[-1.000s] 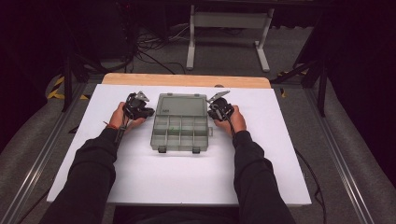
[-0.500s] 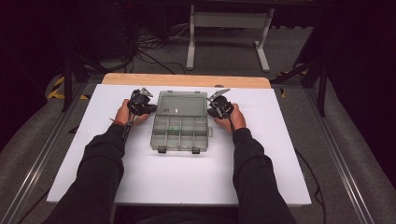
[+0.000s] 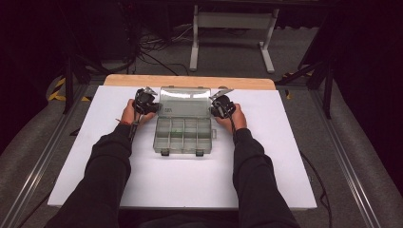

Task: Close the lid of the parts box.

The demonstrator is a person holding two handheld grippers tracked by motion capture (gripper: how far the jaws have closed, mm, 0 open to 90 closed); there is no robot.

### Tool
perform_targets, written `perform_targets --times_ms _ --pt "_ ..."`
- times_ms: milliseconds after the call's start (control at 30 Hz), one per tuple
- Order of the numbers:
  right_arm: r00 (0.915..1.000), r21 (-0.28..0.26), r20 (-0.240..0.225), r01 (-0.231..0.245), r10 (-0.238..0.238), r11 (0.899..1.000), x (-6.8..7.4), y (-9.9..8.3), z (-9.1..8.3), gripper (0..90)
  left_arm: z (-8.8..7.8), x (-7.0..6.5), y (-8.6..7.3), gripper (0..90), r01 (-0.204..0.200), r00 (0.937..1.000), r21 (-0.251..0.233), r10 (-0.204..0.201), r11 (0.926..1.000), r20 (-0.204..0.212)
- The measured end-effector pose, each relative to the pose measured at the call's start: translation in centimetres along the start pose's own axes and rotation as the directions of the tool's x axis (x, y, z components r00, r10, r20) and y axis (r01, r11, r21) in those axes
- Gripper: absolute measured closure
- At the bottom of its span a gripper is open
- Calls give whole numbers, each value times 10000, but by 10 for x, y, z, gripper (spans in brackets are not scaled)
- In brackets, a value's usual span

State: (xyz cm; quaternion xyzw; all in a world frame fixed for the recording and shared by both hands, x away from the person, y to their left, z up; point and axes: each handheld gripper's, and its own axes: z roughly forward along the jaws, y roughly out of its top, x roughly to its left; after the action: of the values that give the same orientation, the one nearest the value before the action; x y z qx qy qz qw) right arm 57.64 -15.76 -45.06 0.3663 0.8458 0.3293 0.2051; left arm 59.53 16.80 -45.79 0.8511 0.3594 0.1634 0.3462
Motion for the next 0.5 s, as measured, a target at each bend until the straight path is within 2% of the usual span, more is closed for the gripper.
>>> perform_targets --times_ms 167,200,300,400,500 --pt "9999 -182 95 -33 35 9998 -1 1 1 900 -2 1 2 860 -29 9999 -114 27 9999 -119" --pt "9998 -399 70 -203 206 9990 -2 2 0 900 -3 2 4 860 19 10000 -172 -21 9999 -93" --pt "9995 -623 108 -296 303 9976 -4 6 -3 900 -7 1 10 861 56 9999 -301 -59 9995 -113" --pt "9996 -795 114 -238 248 9966 -4 10 -6 900 -14 2 16 860 74 9997 -649 -90 9979 -239" --pt "9996 -1058 272 -81 110 9944 -4 16 -12 900 -19 1 20 861 -45 9994 -732 20 9973 -339"
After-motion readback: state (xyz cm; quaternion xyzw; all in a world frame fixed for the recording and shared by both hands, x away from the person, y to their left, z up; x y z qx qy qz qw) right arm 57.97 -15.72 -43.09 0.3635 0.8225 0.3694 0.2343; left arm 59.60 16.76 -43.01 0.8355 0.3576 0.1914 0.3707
